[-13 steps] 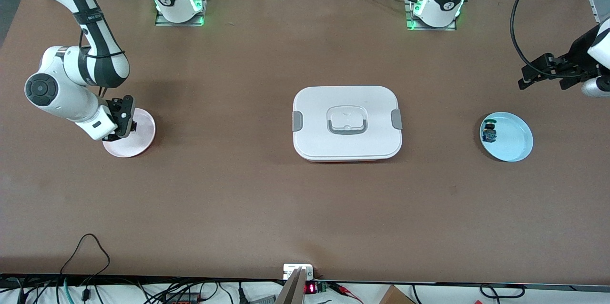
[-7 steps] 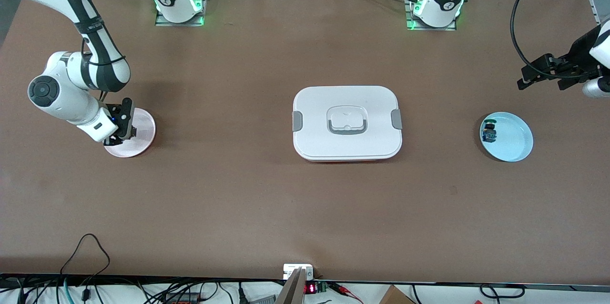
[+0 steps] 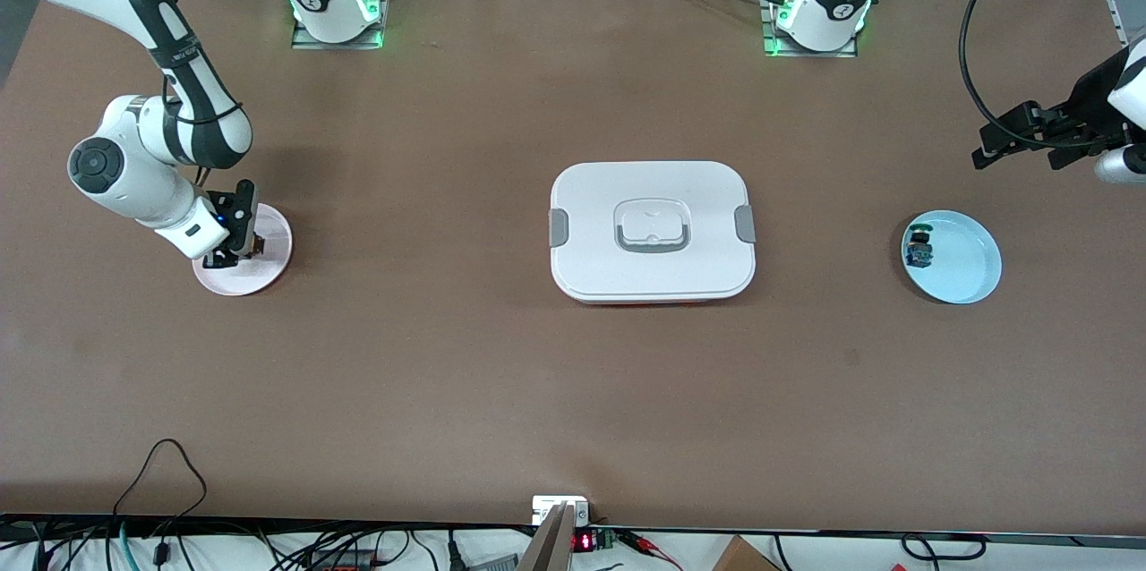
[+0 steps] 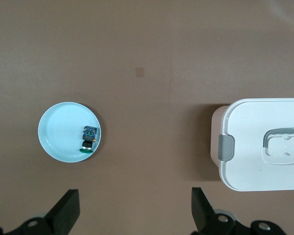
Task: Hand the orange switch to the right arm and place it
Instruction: 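Lower the switch onto the white plate with the right gripper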
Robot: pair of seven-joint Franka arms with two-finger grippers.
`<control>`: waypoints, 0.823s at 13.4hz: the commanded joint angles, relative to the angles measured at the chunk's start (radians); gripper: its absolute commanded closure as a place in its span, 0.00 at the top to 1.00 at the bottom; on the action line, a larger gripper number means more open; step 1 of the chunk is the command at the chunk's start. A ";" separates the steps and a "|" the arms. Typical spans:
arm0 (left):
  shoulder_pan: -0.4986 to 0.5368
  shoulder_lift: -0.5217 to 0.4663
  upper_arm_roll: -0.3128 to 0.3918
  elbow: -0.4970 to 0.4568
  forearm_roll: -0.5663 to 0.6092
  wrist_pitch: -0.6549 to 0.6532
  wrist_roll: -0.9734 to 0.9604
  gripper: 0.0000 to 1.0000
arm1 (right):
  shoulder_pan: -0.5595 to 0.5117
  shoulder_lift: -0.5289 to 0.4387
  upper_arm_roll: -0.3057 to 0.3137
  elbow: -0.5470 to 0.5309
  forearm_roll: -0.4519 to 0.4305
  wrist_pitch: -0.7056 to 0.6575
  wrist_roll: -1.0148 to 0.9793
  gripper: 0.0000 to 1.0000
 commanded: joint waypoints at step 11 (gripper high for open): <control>0.007 0.032 -0.002 0.035 0.001 -0.020 -0.002 1.00 | -0.015 -0.146 0.021 0.074 0.192 -0.212 0.039 1.00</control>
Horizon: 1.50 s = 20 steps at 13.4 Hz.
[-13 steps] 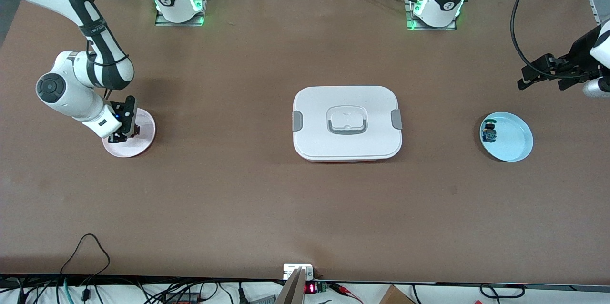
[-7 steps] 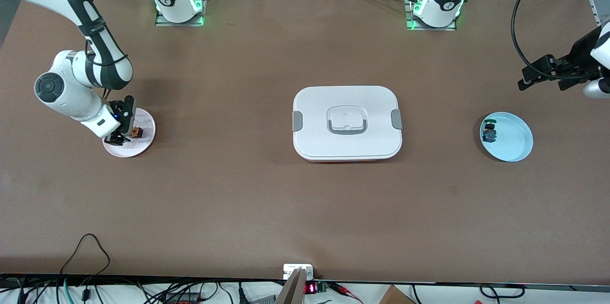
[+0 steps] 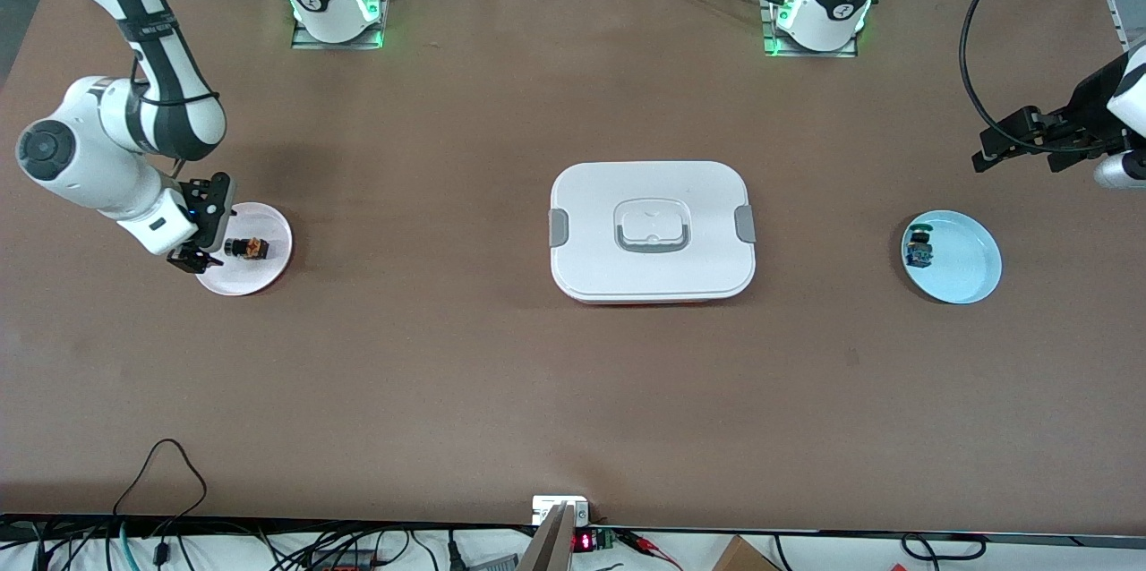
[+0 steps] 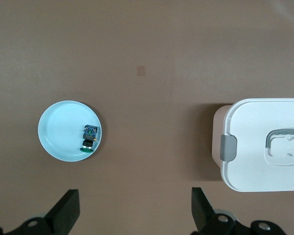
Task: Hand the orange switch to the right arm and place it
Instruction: 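Lower the switch onto the white plate with the right gripper, then open the right gripper and release the switch on the plate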
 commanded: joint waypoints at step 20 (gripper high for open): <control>0.003 0.023 -0.007 0.038 0.003 -0.017 -0.002 1.00 | 0.163 -0.131 -0.002 0.193 0.194 -0.488 1.241 1.00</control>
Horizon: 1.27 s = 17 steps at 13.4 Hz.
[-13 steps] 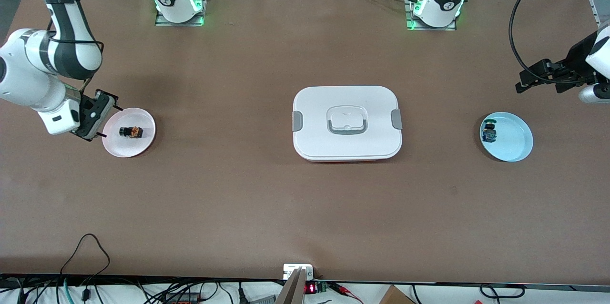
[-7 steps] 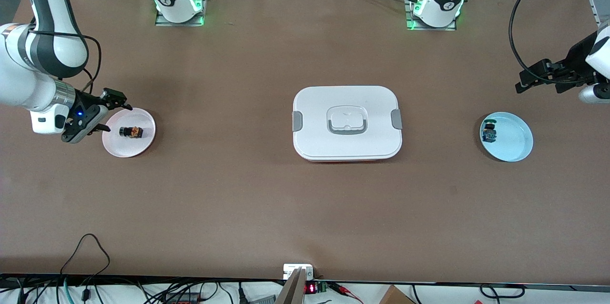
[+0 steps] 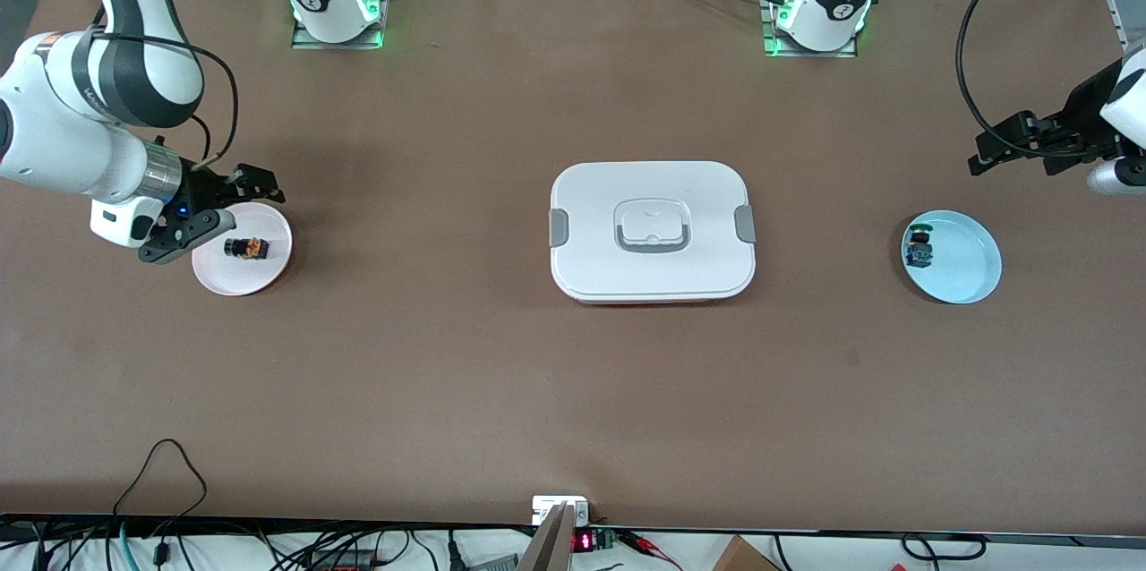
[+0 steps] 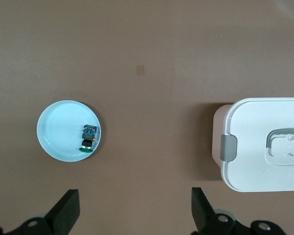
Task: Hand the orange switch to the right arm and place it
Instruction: 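Open the right gripper and release the switch on the plate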
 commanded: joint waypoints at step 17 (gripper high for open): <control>0.003 0.023 -0.004 0.035 0.006 -0.015 -0.002 1.00 | 0.154 -0.100 -0.180 0.350 -0.142 -0.443 0.288 1.00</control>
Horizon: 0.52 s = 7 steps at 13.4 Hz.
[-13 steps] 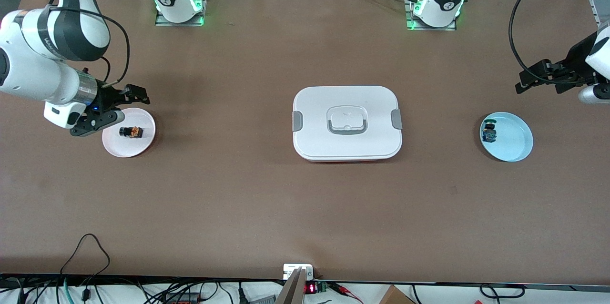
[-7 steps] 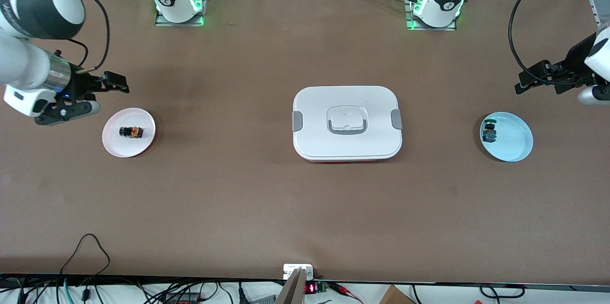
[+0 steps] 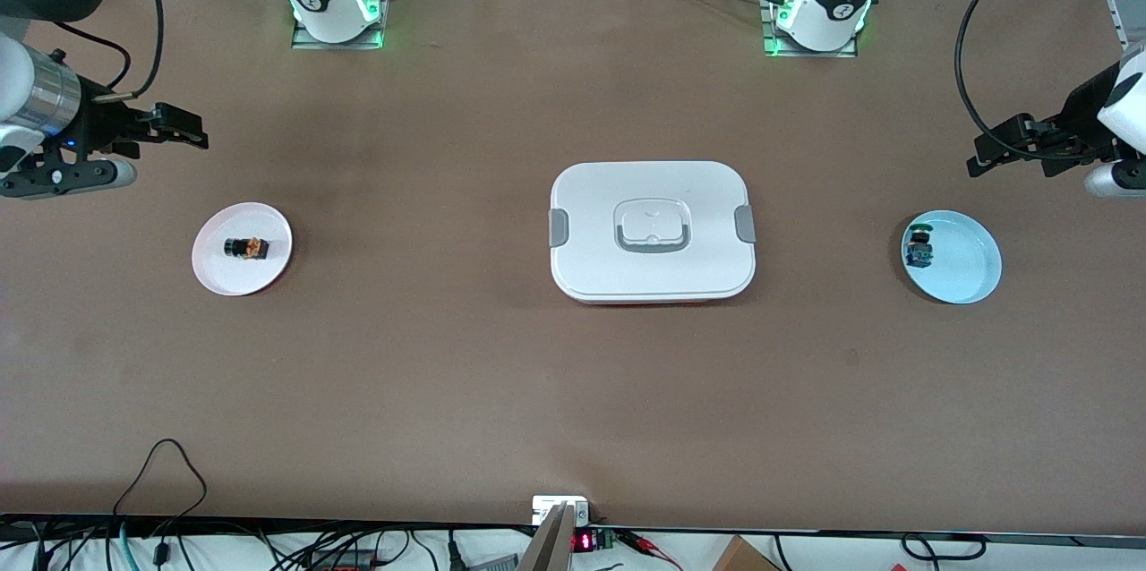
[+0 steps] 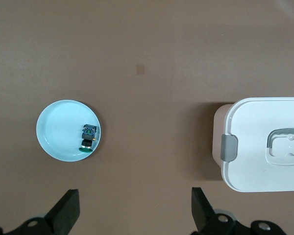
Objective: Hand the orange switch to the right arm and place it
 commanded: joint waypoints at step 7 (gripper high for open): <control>0.002 0.018 -0.004 0.035 0.006 -0.014 -0.004 1.00 | 0.023 -0.033 -0.032 0.035 0.031 0.039 0.089 1.00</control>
